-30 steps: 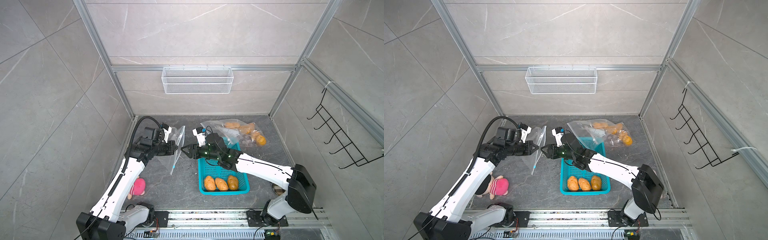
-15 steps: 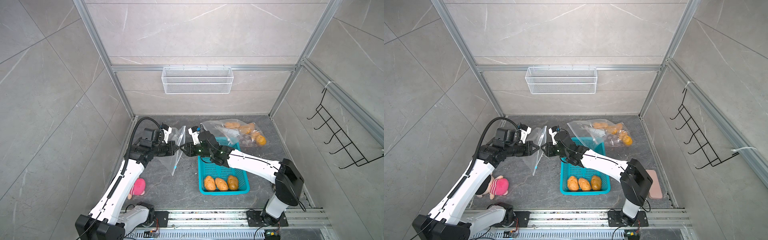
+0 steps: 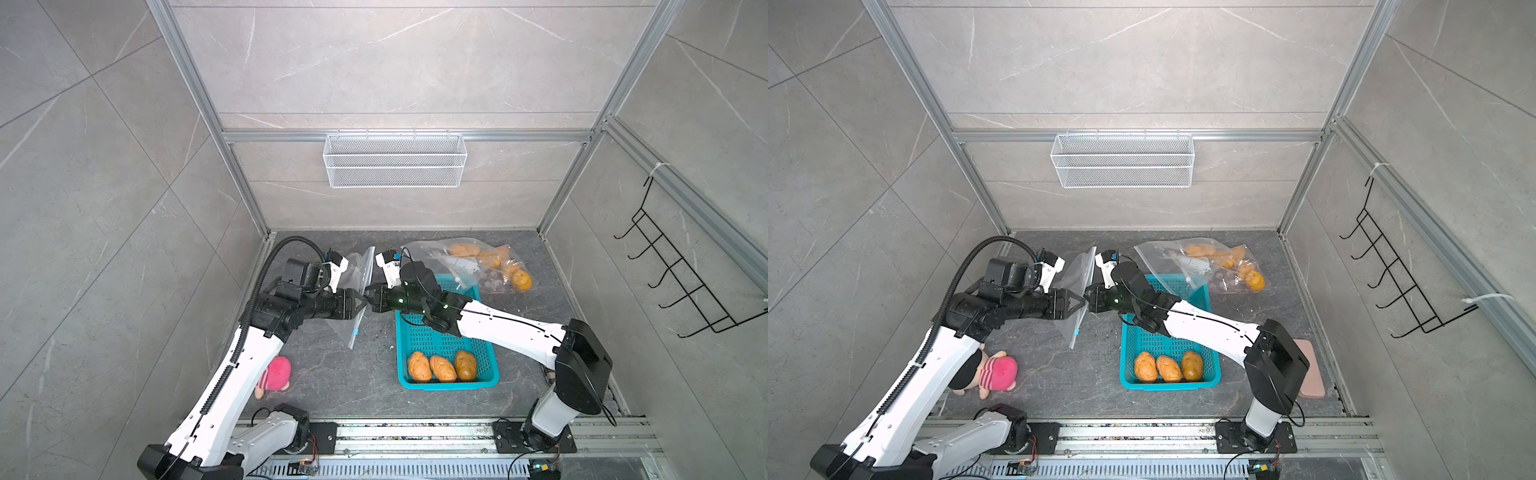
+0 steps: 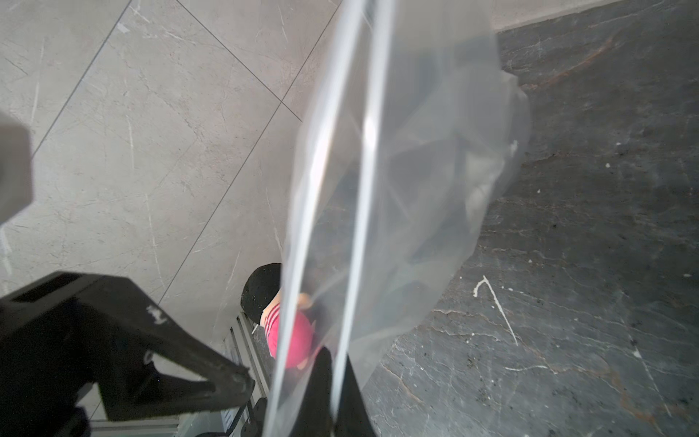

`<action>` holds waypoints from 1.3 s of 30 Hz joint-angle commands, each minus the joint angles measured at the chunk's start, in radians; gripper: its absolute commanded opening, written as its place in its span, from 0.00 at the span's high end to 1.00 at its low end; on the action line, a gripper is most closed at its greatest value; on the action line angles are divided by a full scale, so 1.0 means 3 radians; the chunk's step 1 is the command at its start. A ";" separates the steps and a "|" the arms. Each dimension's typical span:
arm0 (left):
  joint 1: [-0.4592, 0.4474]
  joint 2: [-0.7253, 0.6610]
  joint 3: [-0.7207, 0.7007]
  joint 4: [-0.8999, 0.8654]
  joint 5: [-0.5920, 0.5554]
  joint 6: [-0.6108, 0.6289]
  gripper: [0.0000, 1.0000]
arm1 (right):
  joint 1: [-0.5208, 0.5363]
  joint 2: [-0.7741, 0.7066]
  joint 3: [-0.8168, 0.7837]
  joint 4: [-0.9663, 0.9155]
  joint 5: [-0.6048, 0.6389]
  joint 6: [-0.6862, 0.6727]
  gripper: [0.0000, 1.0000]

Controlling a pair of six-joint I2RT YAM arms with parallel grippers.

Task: Put the potatoes into a zipper bag and zip it
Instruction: Open the zipper of the food storage bag at the center of the board.

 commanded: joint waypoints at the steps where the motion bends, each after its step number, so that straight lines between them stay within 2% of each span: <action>1: -0.0224 -0.0097 0.0090 -0.0174 -0.0286 0.0124 0.41 | 0.0008 -0.0110 -0.0012 0.0016 0.0075 0.0036 1.00; 5: -0.0670 0.0029 0.0109 -0.0277 -0.0989 0.0075 0.41 | 0.0011 -0.0116 0.0002 0.0014 0.0059 0.0087 1.00; 11: -0.0804 0.0135 0.0151 -0.0289 -0.1594 -0.0055 0.44 | 0.0011 -0.0139 -0.0022 -0.0015 0.0034 0.0117 1.00; 17: -0.0804 0.0195 0.0037 0.0065 -0.1660 -0.0062 0.45 | 0.0009 -0.0166 -0.0074 -0.0015 0.0044 0.0149 1.00; 28: -0.0804 0.0283 0.0090 0.0106 -0.2131 -0.0119 0.51 | 0.0009 -0.0187 -0.0172 0.0000 0.0067 0.0122 1.00; 35: -0.0806 0.0315 0.0054 0.0152 -0.2221 -0.0119 0.52 | 0.0016 -0.0193 -0.0168 -0.0139 0.0296 0.0024 1.00; 39: -0.0803 0.0395 0.0107 0.0129 -0.2372 -0.0157 0.52 | 0.0013 -0.0168 -0.0150 -0.0197 0.0290 -0.0006 1.00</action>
